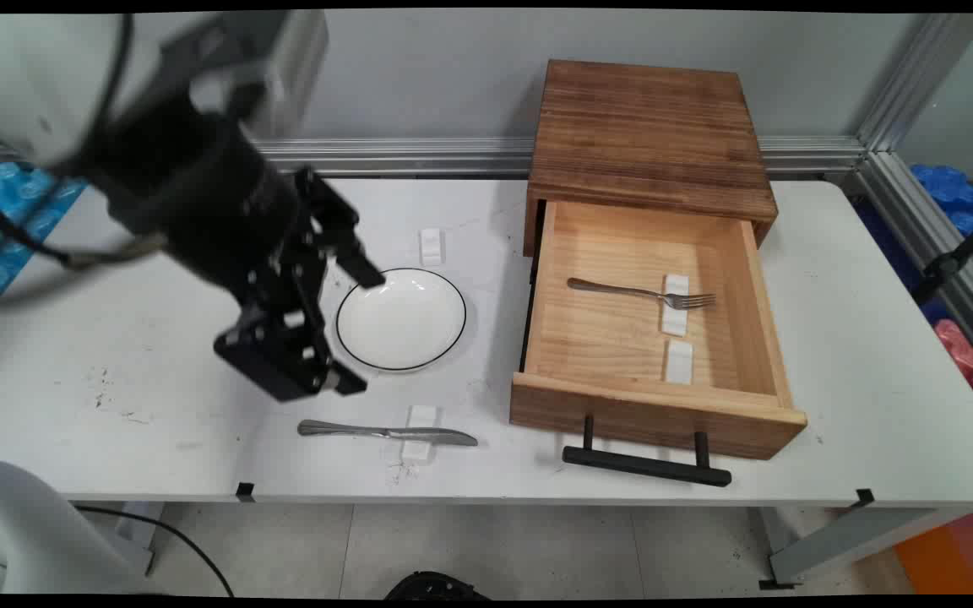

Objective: Pick up the knife from the right of the white plate

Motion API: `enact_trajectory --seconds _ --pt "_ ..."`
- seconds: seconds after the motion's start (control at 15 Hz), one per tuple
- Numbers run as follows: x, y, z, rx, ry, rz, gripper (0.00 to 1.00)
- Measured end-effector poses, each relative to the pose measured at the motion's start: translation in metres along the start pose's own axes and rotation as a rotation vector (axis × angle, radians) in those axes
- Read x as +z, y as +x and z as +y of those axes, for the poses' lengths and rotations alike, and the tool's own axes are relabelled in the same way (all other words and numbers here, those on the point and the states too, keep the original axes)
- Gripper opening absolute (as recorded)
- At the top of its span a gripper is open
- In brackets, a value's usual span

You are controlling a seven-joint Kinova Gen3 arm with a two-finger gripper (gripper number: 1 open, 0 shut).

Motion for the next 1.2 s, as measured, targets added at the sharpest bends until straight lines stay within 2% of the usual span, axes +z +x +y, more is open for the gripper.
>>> enact_trajectory --seconds 0.2,0.33,0.67,1.0,1.2 --pt "0.024 -0.012 0.003 0.001 0.015 -0.046 1.00" --pt "0.053 -0.020 0.003 0.002 0.036 -0.091 1.00" --pt "0.099 -0.028 0.001 0.009 0.060 -0.166 1.00" --pt "0.131 -0.038 -0.004 0.008 0.069 -0.224 1.00" --pt "0.155 -0.044 -0.010 0.012 0.057 -0.244 1.00"
